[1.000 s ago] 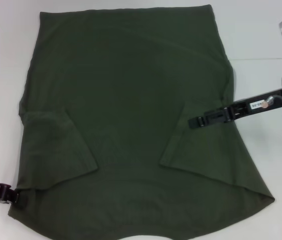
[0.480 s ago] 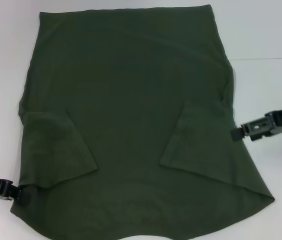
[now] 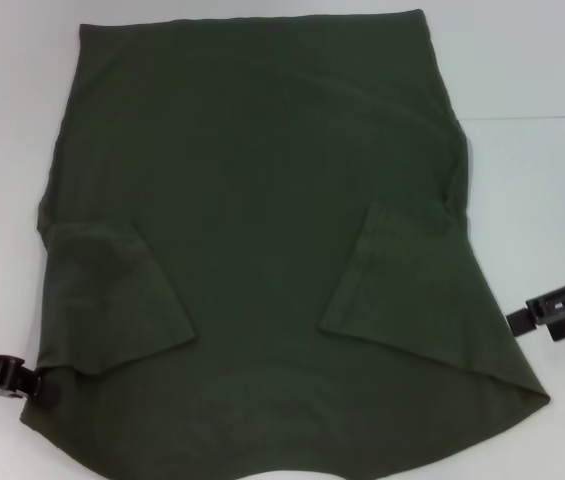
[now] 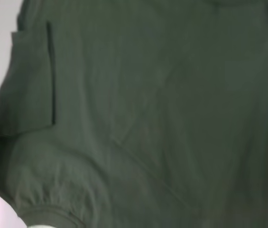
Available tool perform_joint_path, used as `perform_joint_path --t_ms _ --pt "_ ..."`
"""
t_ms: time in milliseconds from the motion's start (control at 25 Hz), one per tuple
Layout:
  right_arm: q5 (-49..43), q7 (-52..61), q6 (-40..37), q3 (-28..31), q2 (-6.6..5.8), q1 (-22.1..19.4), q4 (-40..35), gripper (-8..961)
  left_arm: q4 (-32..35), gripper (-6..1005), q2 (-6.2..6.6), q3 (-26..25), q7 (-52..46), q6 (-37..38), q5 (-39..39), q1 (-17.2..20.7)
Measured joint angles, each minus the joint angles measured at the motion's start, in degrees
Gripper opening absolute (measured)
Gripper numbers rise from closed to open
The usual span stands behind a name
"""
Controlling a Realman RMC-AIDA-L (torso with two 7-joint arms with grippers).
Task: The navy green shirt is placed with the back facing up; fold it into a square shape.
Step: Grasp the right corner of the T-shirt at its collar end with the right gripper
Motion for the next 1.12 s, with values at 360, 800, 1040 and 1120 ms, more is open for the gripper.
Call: perform_joint_path --t_ms 360,800,1040,1120 --pt "-2.03 -0.25 1.32 -0.24 0.59 -1.41 1.48 924 0.00 18 0.03 0.03 0.11 -0.49 -0.07 -0.08" --pt "-3.27 -2.08 3.76 -0.15 1.23 -1.93 4.83 922 -0.10 18 0.03 0.13 0.23 -0.74 -0.67 -0.35" --pt "-3.29 -2.76 4.14 -0.33 1.94 -2.24 4.87 922 -0.07 18 0.03 0.11 0.33 -0.86 -0.70 -0.44" --pt "-3.29 -2.88 4.43 -0.34 2.13 -2.36 4.88 921 -0.06 17 0.03 0.11 0.39 -0.88 -0.70 -0.49"
